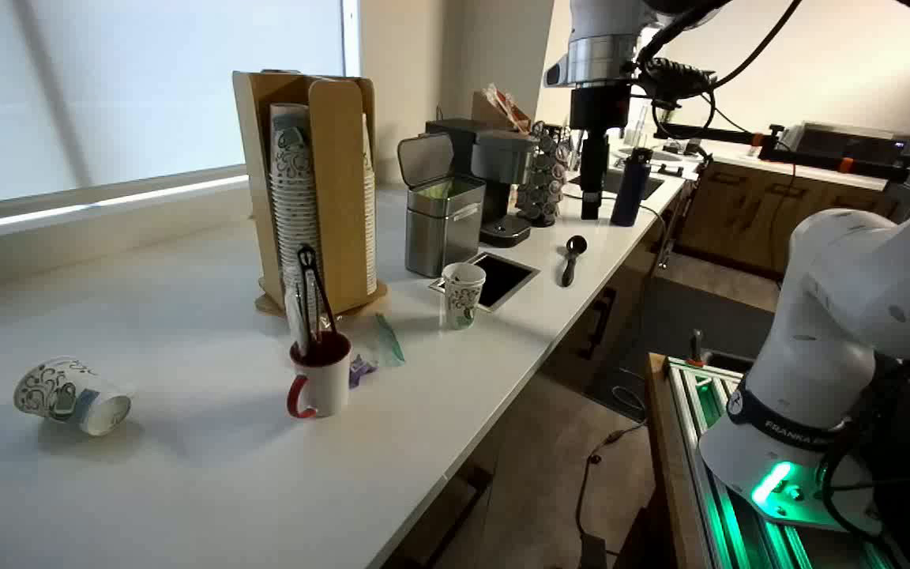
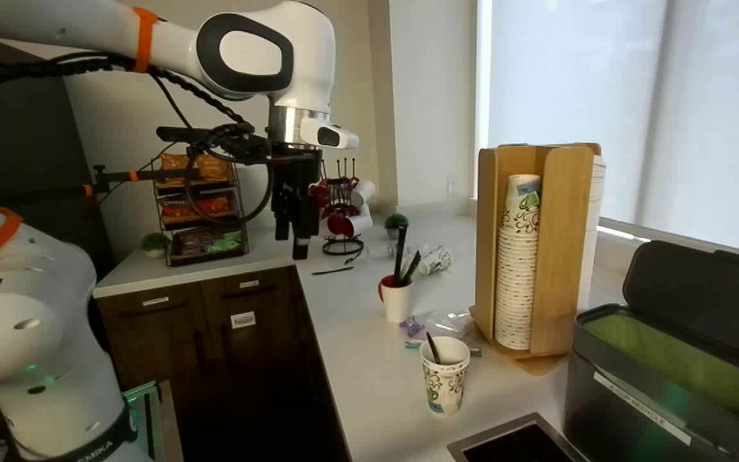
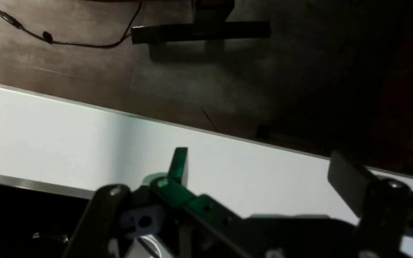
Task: Remove the spoon from the cup and put it inside the mug
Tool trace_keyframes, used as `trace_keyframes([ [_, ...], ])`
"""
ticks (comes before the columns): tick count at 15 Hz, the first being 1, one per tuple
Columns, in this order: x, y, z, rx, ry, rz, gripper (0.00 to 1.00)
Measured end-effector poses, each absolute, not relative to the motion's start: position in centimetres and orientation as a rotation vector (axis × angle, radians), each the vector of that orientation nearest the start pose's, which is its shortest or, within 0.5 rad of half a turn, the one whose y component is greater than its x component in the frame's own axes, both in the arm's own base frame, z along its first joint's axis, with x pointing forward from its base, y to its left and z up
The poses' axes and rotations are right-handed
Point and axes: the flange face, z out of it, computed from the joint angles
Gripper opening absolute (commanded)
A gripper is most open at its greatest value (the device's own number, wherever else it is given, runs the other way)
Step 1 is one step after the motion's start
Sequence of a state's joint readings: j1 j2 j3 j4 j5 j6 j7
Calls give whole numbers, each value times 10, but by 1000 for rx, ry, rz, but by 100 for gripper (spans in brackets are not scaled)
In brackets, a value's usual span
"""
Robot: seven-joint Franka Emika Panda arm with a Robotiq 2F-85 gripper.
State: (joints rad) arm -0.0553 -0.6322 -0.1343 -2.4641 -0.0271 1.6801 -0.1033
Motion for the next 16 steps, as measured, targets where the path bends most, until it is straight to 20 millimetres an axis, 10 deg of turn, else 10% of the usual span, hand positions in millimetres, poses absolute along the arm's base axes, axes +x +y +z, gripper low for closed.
trace_keyframes([
  [9,338,-72,495,-3063,76,220,100],
  [16,380,-85,464,-3179,-30,144,100],
])
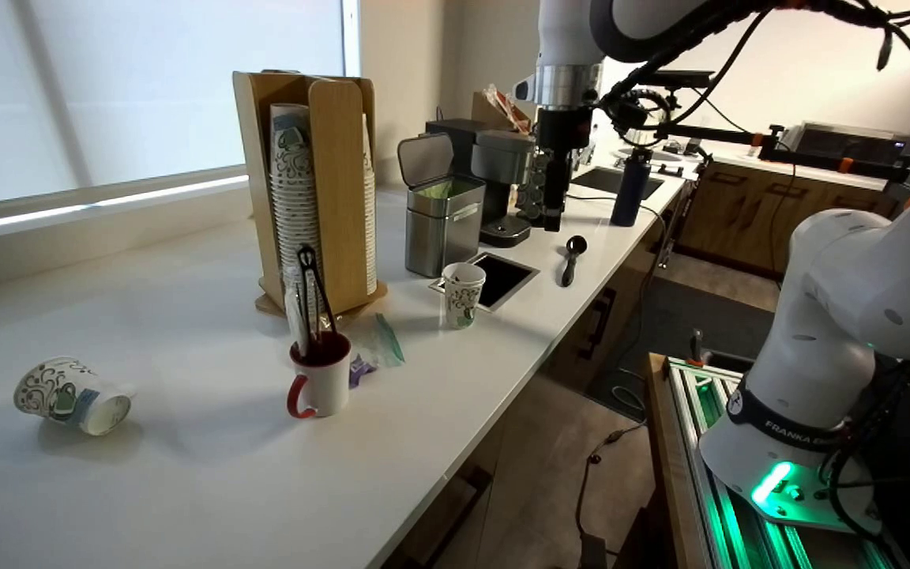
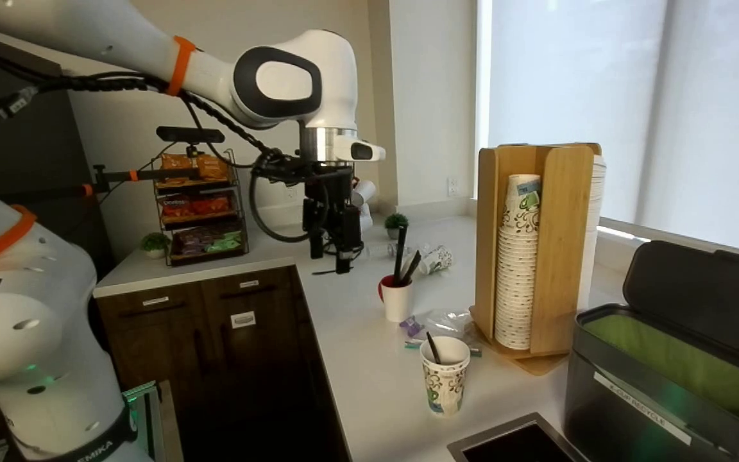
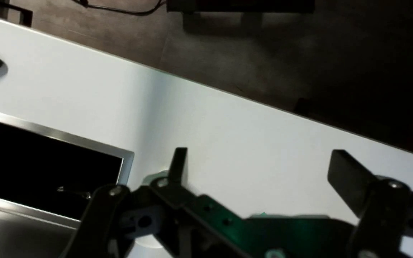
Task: Remove the spoon from the cup and put it inside the mug
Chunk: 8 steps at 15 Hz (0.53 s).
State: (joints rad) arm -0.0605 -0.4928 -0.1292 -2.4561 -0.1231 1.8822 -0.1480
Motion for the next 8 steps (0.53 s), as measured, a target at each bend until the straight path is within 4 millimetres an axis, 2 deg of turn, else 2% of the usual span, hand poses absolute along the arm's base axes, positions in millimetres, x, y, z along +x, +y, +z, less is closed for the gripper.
trace_keyframes([
  [5,414,-81,428,-3331,-110,256,100],
  [8,421,-82,424,-3342,-109,277,100],
])
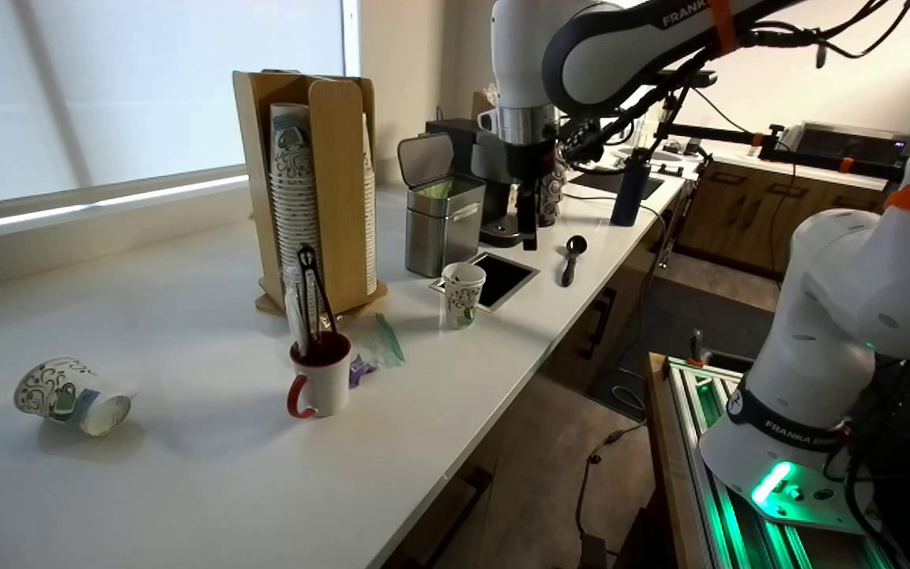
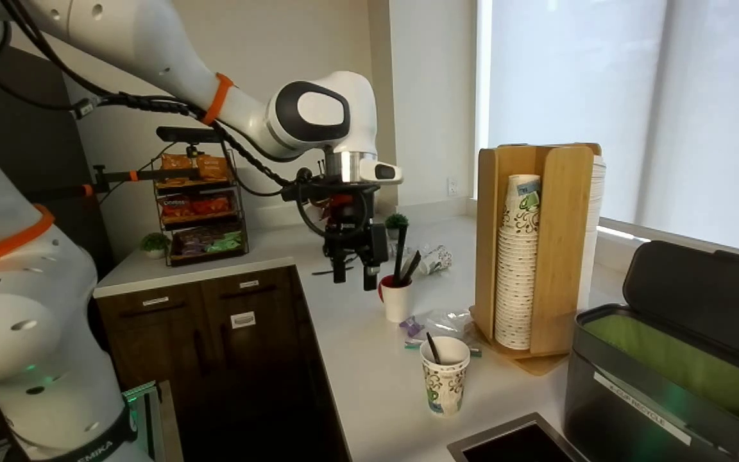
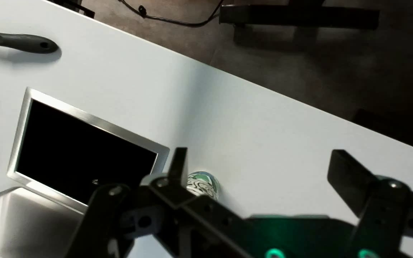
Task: Remove the spoon from the cup and put it inside the mug
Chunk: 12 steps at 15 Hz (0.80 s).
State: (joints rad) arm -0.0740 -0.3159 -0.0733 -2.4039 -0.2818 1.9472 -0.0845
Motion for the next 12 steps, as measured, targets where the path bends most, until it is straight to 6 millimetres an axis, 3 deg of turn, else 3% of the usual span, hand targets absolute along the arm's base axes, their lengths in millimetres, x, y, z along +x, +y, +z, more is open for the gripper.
trace_keyframes([
  [4,422,-83,426,-3346,-101,264,100],
  [7,434,-82,422,-3372,6,119,100],
  [12,460,-90,389,-3474,103,-44,100],
])
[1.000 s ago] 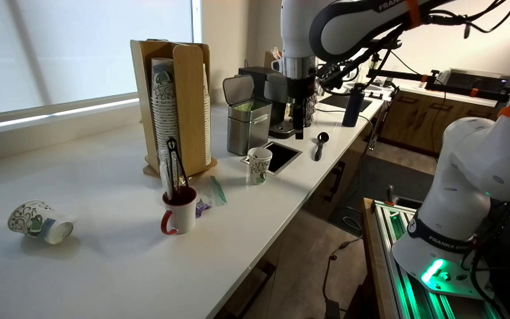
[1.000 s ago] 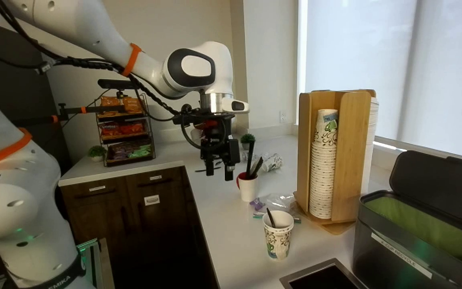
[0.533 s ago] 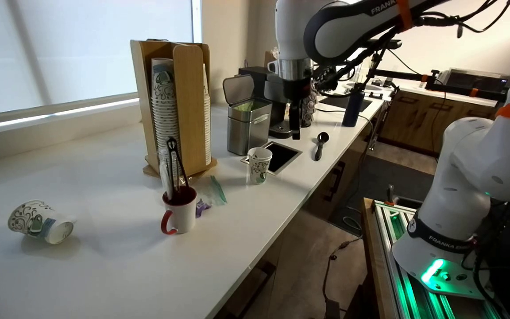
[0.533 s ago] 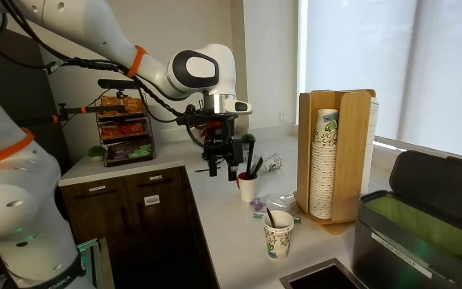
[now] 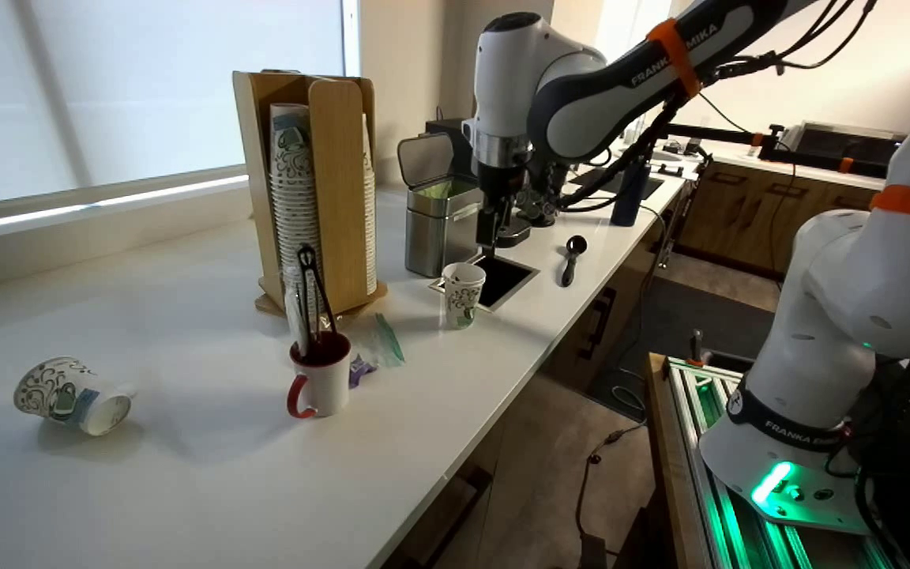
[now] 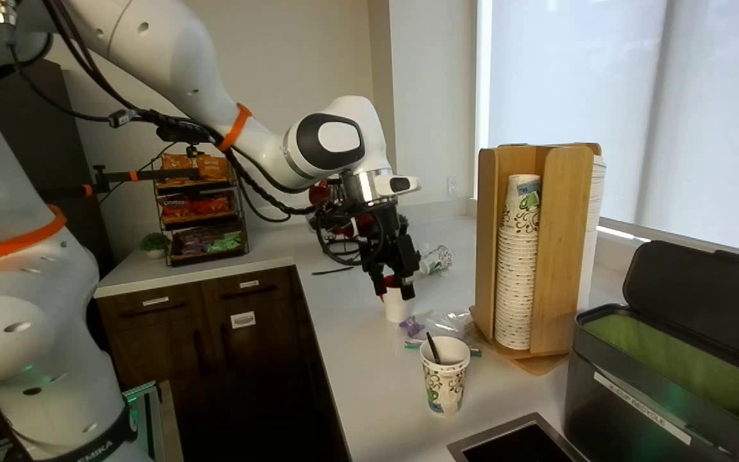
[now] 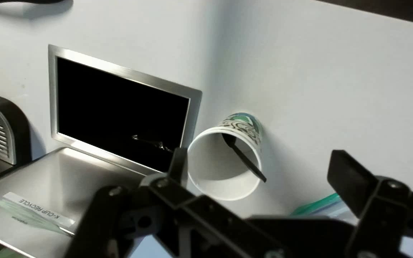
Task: Remove the spoon from the cup and put it inside the mug
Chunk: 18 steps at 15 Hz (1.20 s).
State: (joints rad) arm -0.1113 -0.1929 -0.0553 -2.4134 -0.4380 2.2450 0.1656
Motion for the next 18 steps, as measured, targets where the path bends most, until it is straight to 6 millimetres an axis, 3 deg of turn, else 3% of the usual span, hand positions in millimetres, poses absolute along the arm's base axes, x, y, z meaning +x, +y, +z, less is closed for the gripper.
trace_keyframes([
  [3,469,-93,366,-3495,116,32,100],
  [6,473,-93,363,-3496,119,40,100],
  [12,496,-89,357,-3507,182,-268,100],
  [18,508,-91,348,-3506,197,-270,100],
])
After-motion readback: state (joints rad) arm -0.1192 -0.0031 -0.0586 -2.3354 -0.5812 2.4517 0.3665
